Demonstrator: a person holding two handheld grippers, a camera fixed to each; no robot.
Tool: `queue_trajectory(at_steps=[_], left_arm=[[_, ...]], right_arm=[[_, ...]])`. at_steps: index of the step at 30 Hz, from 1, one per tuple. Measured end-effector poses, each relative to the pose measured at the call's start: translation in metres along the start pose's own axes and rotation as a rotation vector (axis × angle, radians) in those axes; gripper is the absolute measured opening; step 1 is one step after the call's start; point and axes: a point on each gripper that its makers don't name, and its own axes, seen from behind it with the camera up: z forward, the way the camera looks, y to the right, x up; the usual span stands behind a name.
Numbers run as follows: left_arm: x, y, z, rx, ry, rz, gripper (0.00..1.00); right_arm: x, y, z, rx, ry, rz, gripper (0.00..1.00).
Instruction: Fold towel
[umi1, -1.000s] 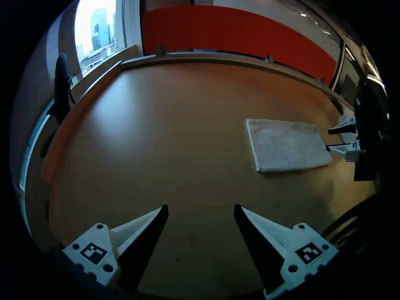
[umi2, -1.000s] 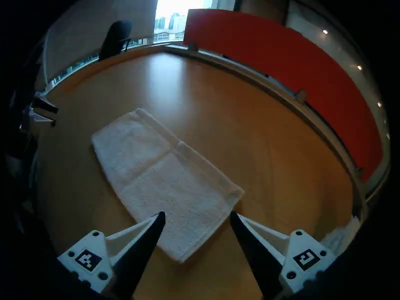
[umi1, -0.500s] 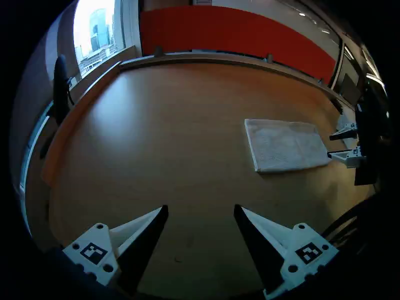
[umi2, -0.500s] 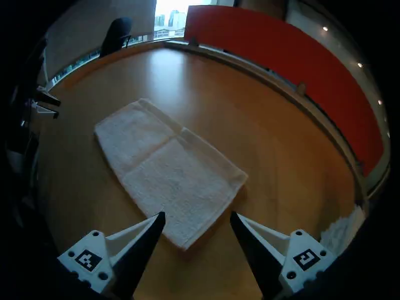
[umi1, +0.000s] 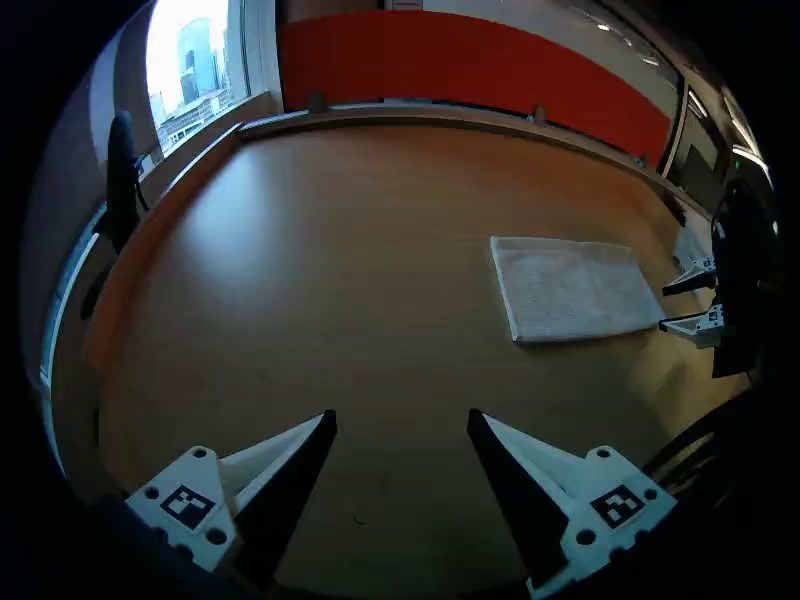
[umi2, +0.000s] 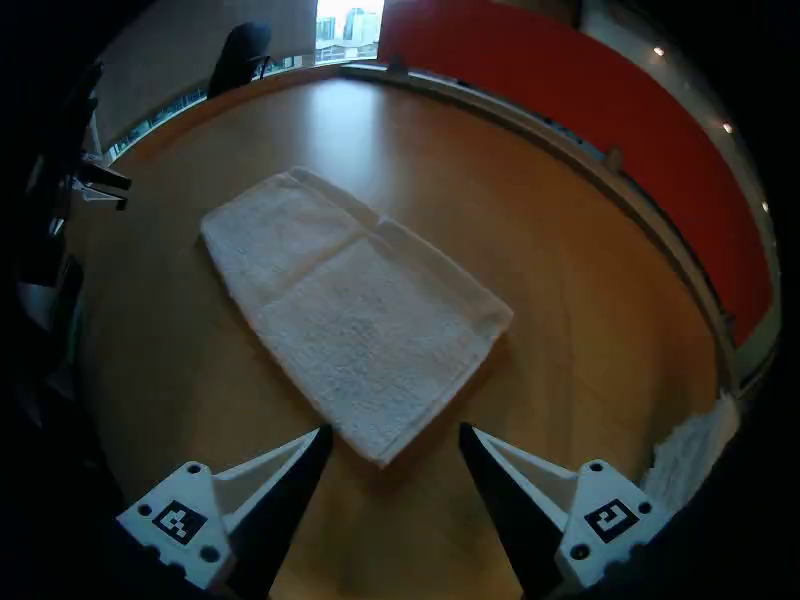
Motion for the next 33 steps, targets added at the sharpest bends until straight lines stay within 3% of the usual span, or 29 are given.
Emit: queue_trajectory(at_steps=[20,26,30,33], left_arm=[[0.001,0.000,0.001,-0.002,0.001,0.000,0.97],[0.001,0.002,0.002,-0.004,0.001,0.002,0.98],[0.001,0.003,0.003,-0.006,0.002,0.004,0.98],[0.002,0.004,0.002,-0.008,0.004,0.002,0.97]], right_arm=[[-0.021,-0.008,-0.003,0.069,-0.077,0.022,0.57],[-0.022,-0.010,-0.003,0.083,-0.081,0.019,0.55],[-0.021,-0.010,-0.001,0.089,-0.085,0.017,0.41],[-0.020,-0.011,-0.001,0.096,-0.082,0.016,0.36]])
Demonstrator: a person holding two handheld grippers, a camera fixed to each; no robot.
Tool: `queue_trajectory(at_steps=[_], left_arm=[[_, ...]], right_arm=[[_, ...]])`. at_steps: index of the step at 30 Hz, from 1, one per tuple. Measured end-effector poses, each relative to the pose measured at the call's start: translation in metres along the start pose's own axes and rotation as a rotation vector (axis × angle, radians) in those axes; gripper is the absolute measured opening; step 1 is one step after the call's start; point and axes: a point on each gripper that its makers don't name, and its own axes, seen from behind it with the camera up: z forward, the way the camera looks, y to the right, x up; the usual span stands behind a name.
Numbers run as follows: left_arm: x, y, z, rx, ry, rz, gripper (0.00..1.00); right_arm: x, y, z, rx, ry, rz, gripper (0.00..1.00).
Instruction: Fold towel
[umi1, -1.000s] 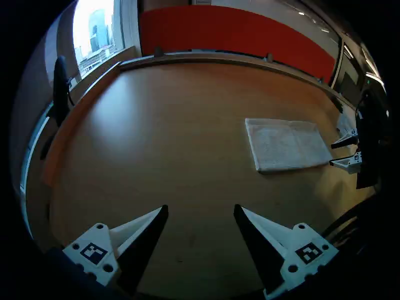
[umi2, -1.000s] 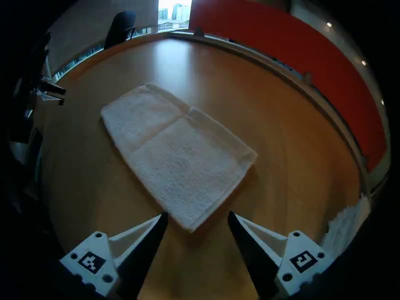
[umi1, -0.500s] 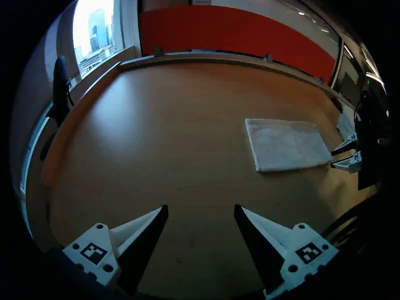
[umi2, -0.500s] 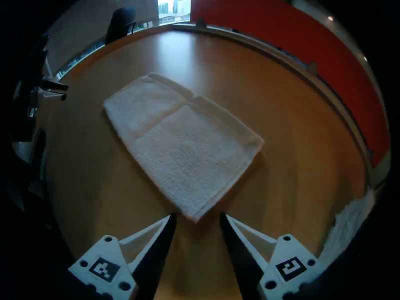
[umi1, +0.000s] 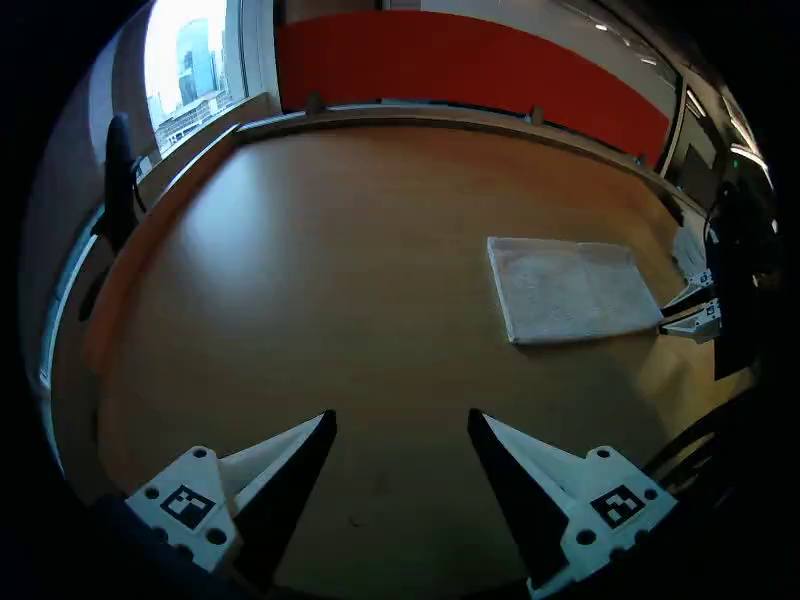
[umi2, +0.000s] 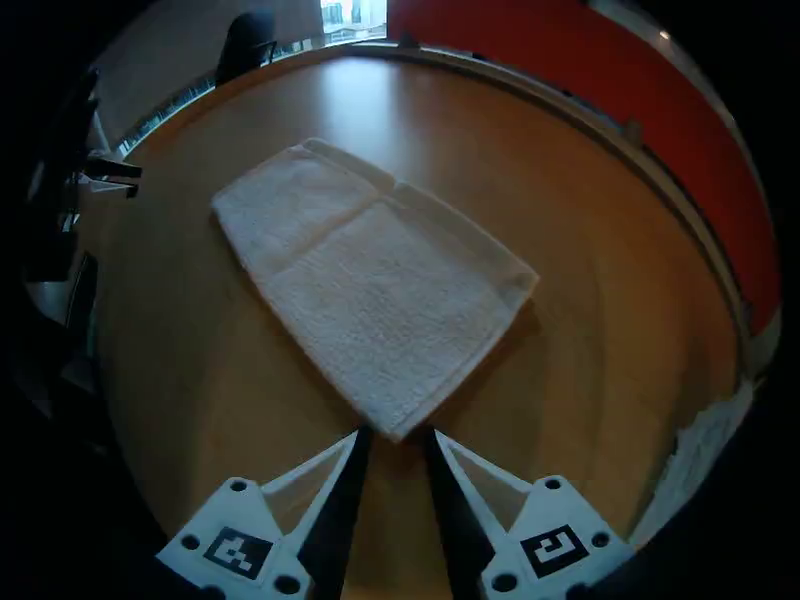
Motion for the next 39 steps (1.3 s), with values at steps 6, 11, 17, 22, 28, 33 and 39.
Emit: queue_trajectory(at_steps=[6,11,17,22,28,33,39], left_arm=[[0.000,-0.001,0.000,0.002,0.000,-0.001,0.97],[-0.002,-0.001,0.000,0.002,-0.003,-0.001,0.98],[-0.001,0.001,0.001,0.000,-0.003,0.000,0.97],[-0.001,0.001,0.001,-0.002,-0.002,-0.001,0.97],[0.000,0.002,0.001,-0.003,0.000,-0.003,0.97],[0.002,0.002,0.000,-0.005,0.004,-0.007,0.98],[0.004,0.003,-0.002,-0.005,0.012,-0.010,0.97]], right_arm=[[0.000,-0.002,0.001,0.009,-0.003,-0.010,0.24],[0.001,-0.003,0.002,0.010,-0.002,-0.015,0.10],[0.005,-0.003,0.002,0.010,0.007,-0.009,0.04],[0.009,-0.002,-0.002,-0.001,0.016,-0.022,0.04],[0.021,0.000,-0.010,-0.017,0.044,-0.032,0.04],[0.037,0.002,-0.019,-0.030,0.077,-0.039,0.04],[0.059,0.003,-0.031,-0.040,0.128,-0.047,0.04]])
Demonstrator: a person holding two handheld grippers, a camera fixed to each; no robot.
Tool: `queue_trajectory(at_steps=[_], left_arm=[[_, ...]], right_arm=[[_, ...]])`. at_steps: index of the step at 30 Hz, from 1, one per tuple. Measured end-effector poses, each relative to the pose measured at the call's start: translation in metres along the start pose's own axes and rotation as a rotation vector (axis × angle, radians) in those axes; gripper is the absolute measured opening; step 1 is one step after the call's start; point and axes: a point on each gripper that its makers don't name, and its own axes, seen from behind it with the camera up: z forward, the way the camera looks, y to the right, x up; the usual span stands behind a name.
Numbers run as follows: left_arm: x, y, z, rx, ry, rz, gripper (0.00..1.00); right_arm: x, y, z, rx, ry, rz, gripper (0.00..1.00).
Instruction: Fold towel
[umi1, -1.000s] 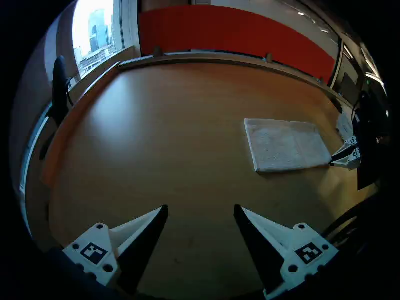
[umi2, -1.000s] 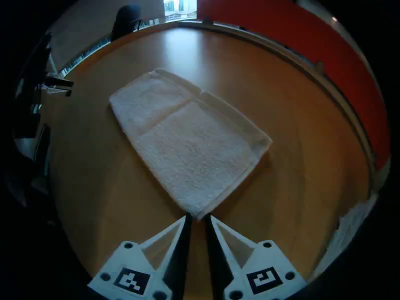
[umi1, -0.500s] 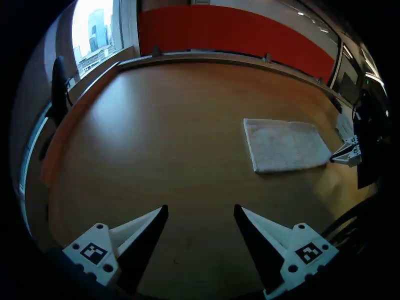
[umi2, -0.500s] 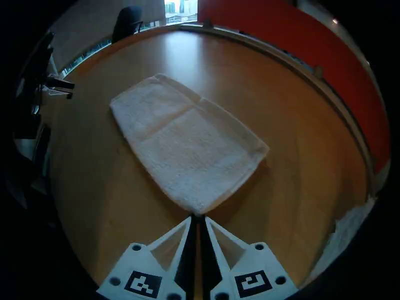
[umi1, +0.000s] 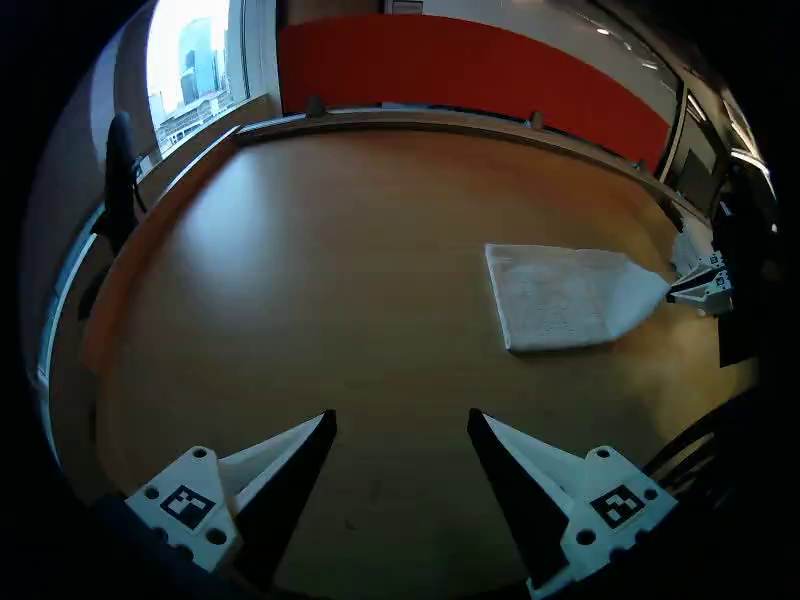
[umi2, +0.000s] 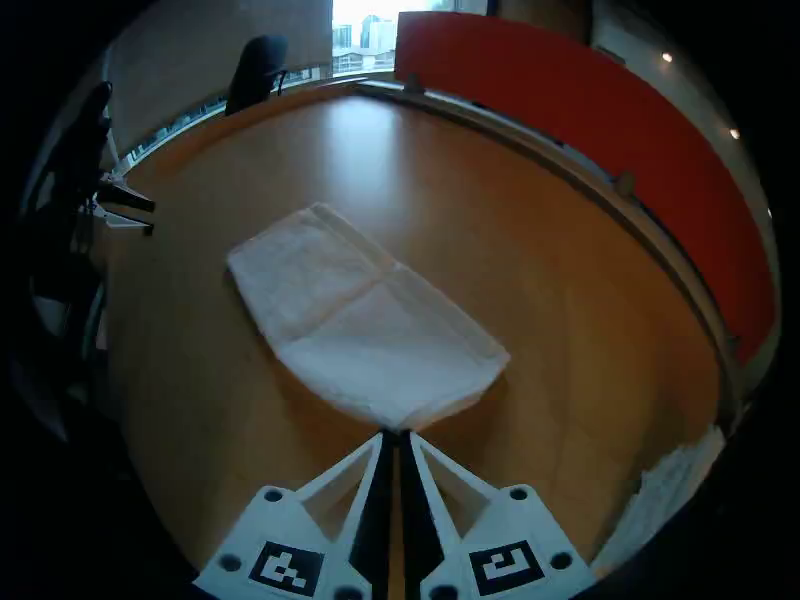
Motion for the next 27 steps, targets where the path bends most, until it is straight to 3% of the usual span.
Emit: queue_trajectory(at_steps=[13,27], left_arm=[[0.004,0.001,-0.004,0.003,0.011,-0.001,0.98],[0.006,0.001,-0.008,0.005,0.025,-0.016,0.97]], right_arm=[[0.044,0.012,-0.019,-0.033,0.083,-0.049,0.04],[0.076,0.006,-0.014,-0.011,0.108,-0.118,0.04]])
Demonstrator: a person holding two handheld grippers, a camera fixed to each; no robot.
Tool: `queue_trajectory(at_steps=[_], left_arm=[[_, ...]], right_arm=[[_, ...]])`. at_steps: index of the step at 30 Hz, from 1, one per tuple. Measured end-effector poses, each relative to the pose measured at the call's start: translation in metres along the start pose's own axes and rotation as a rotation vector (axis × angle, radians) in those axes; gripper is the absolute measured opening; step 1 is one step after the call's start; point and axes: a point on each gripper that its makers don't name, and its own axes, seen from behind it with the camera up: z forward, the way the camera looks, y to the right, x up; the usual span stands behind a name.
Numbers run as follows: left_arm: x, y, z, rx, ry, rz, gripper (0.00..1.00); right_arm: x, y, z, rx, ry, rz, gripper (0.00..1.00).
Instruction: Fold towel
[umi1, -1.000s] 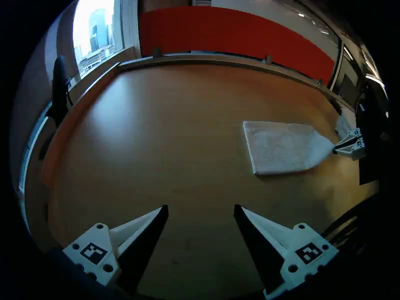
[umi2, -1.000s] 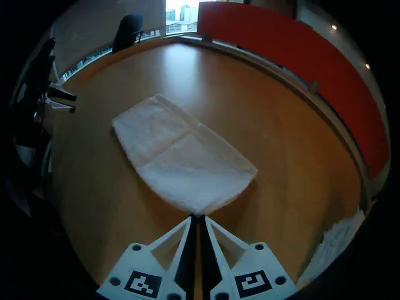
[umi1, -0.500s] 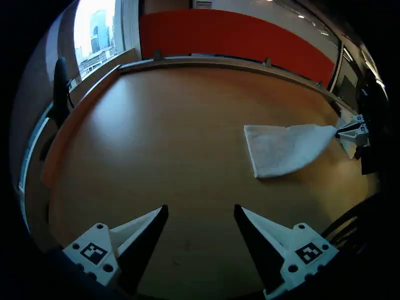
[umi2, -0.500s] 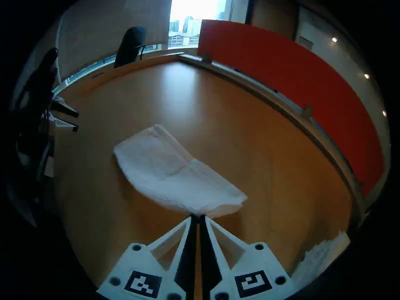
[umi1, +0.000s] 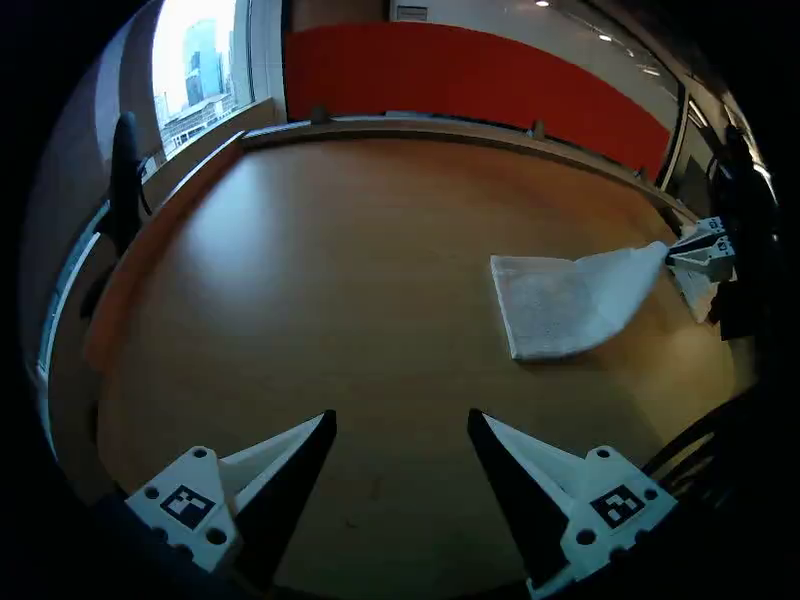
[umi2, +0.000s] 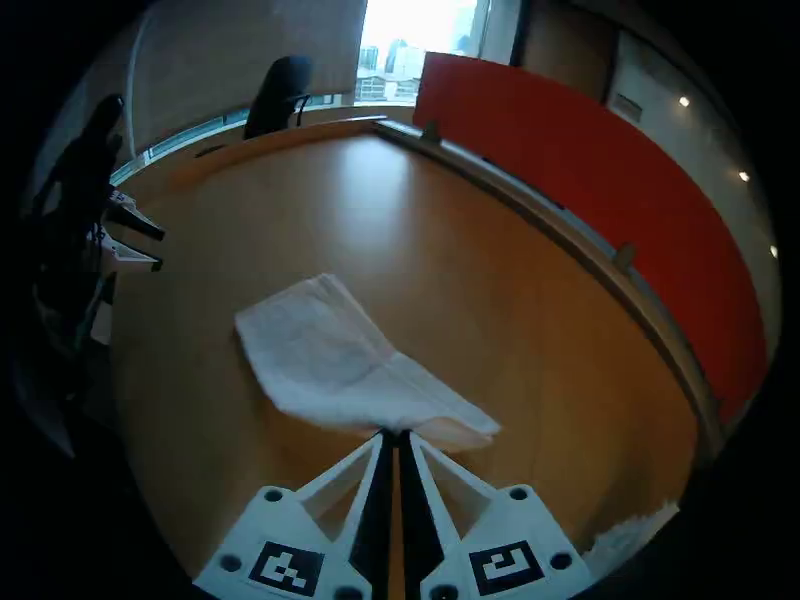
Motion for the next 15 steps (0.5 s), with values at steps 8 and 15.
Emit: queue_trajectory(at_steps=[8,15], left_arm=[[-0.002,-0.004,-0.005,0.010,0.013,-0.026,0.97],[-0.005,-0.002,-0.009,0.007,0.019,-0.044,0.97]], right_arm=[[0.032,-0.007,0.013,0.029,0.017,-0.064,0.04],[0.064,-0.019,0.027,0.070,0.040,-0.132,0.04]])
